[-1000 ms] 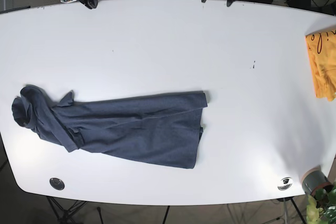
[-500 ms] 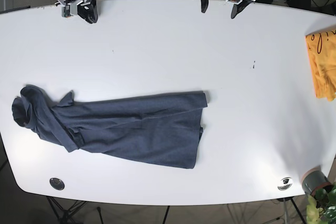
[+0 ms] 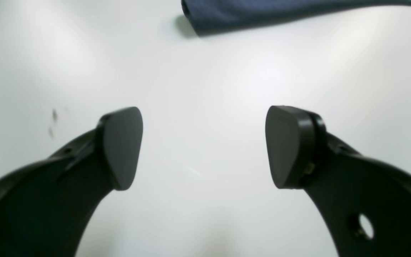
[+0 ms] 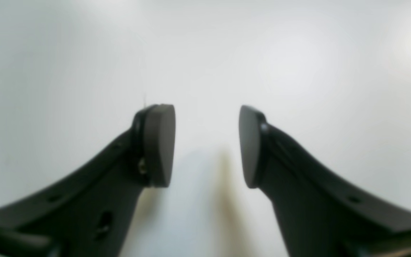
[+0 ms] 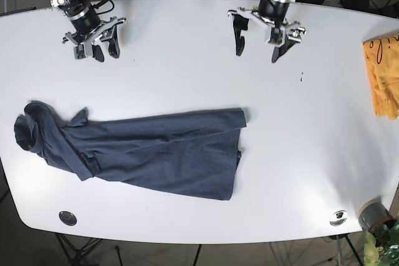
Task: Fold the T-shirt properly
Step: 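Lower both grippers and grasp the blue shirt's edges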
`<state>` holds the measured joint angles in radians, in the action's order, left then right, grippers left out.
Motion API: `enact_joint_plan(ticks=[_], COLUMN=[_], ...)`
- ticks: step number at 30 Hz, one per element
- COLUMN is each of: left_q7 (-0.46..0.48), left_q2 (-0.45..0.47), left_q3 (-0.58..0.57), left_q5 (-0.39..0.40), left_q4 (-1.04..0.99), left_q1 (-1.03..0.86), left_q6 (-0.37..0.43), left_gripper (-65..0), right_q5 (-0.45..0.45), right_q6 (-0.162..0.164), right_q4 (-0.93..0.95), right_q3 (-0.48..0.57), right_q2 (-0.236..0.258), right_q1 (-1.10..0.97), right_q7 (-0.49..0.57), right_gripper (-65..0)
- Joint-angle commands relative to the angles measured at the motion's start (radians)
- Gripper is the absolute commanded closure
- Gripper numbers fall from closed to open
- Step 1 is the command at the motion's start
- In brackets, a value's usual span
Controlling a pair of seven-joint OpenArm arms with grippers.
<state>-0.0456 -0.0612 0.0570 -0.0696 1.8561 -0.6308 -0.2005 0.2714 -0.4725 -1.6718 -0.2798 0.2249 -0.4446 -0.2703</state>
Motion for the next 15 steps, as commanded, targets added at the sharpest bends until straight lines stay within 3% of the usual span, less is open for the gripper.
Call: enact_joint_plan(ticks=[1, 9, 15], left_q7=[-0.027, -0.119, -0.167], left_q2=[-0.004, -0.001, -0.001], left_q3=[-0.001, -0.001, -0.001], left_q5=[0.006, 0.006, 0.006], left_q4=[0.023, 0.017, 0.017], left_q1=[0.033, 0.156, 0.193], left_q6=[0.0, 0.0, -0.001], left_gripper=[-50.8, -50.8, -50.8], right_q5=[0.016, 0.015, -0.033], right_q6=[0.002, 0.002, 0.004], right_q4=[-0.011, 0.054, 0.229], right_q3=[-0.008, -0.086, -0.115], right_q2=[0.018, 0.018, 0.054], right_q1=[0.05, 0.269, 0.441], right_q7=[-0.017, -0.212, -0.255], right_gripper=[-32.2, -39.5, -42.8])
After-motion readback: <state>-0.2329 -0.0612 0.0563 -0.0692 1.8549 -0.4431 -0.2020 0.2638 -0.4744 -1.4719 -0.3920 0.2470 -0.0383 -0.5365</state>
